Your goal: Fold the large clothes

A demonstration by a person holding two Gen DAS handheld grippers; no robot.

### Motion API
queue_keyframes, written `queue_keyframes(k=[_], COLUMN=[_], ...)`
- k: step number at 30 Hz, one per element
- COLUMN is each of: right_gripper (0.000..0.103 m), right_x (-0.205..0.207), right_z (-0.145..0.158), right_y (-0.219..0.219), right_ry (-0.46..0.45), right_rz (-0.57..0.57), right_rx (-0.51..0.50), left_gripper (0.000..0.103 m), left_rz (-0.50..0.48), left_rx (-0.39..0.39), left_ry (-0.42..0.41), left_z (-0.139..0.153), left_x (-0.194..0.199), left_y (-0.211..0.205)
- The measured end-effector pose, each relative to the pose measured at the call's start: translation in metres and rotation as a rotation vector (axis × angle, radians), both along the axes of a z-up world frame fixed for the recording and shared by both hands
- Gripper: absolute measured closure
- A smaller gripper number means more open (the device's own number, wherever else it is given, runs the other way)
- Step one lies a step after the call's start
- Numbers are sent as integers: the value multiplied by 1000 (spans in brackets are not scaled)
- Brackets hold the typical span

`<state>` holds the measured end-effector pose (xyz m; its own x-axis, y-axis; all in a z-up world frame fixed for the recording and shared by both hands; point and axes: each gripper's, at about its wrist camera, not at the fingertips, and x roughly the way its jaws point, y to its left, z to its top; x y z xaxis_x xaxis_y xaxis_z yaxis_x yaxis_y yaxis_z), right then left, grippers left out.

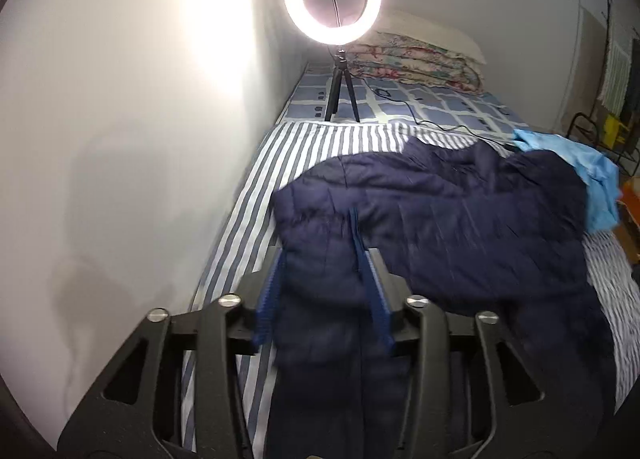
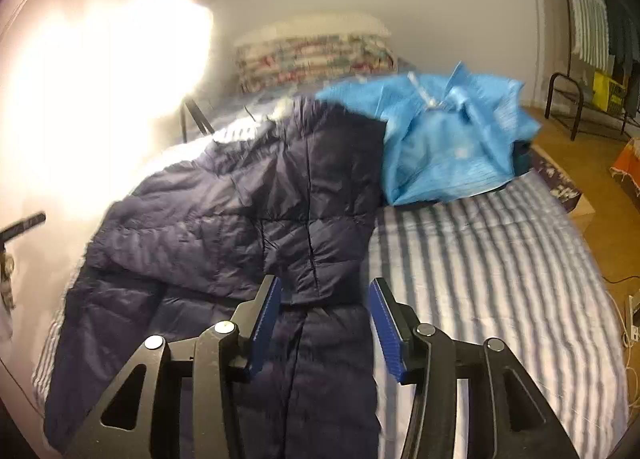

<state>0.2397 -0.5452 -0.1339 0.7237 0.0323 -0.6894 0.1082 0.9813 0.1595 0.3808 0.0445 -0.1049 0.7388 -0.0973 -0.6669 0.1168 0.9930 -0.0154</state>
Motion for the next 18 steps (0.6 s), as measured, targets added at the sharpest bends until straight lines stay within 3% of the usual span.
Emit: queue_keyframes(k=[4,6,8,13,18], right_gripper=[37,35,35,35,35], right_x=[-48,-75,-101,-158,-199], right_z=[23,29,29,10,-34], right_y=[-7,-7,-8,-12,-11], right_ry=[-32,-29,-15,53,152], right_rz=[22,48,67,88,75], right_rx=[6,8,-4,36,122], left_gripper=[53,44,43,43,43], left_rz=[-1,2,3,-1,41], left_rx=[-66,-98,-115,-135,-190], left_ry=[40,72,110,242,364], left_z=[-2,-10,-23,-68,-115], left_x=[-66,-94,-124,-179,-212], left_y=[27,39,50,67,84])
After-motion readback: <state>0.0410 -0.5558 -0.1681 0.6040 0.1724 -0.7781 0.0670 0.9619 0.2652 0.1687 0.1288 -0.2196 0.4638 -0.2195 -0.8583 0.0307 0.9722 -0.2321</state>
